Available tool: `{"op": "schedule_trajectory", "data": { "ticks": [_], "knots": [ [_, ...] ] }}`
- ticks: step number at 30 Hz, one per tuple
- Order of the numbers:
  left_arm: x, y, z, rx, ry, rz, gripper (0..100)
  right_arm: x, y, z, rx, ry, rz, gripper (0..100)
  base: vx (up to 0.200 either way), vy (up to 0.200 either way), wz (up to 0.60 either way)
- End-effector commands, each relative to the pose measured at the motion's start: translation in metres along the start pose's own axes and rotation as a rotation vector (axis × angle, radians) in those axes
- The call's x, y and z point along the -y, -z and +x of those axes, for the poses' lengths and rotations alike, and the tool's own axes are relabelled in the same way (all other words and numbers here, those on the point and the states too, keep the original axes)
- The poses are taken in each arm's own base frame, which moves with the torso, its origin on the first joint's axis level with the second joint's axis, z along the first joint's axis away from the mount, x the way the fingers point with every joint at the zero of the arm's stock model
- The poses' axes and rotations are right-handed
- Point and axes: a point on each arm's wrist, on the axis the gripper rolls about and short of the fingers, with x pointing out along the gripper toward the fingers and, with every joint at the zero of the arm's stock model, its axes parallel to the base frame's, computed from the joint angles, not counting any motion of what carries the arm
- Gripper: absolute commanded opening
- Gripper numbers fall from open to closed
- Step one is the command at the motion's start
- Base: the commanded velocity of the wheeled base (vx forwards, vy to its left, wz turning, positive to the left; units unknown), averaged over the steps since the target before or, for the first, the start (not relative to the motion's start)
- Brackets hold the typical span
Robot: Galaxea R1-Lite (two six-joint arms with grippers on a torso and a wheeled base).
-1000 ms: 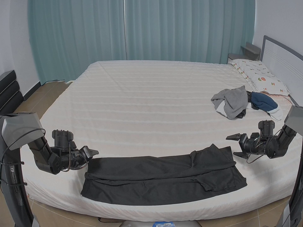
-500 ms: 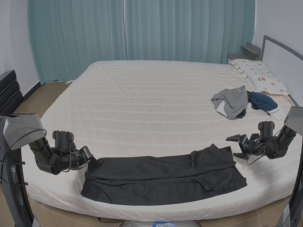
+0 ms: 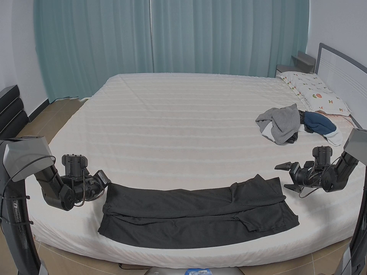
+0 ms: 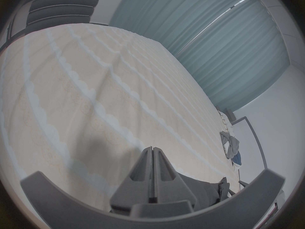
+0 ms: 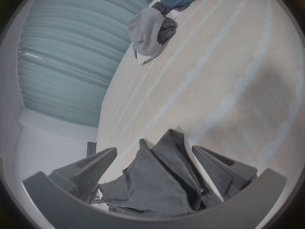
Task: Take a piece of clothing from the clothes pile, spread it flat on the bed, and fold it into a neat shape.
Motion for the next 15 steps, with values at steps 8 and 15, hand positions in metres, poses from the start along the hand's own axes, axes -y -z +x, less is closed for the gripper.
{"op": "schedule_trajectory", "data": {
  "ticks": [8, 15],
  "knots": [
    [-0.007, 0.0, 0.002, -0.004, -0.016, -0.009, 0, 0.001, 0.0, 0.014, 0.007, 0.009, -0.006, 100, 0.0, 0.0, 0.0],
    [-0.01, 0.003, 0.005, -0.013, -0.024, -0.011, 0, 0.004, -0.002, 0.028, 0.006, 0.006, -0.011, 100, 0.0, 0.0, 0.0]
  ]
}}
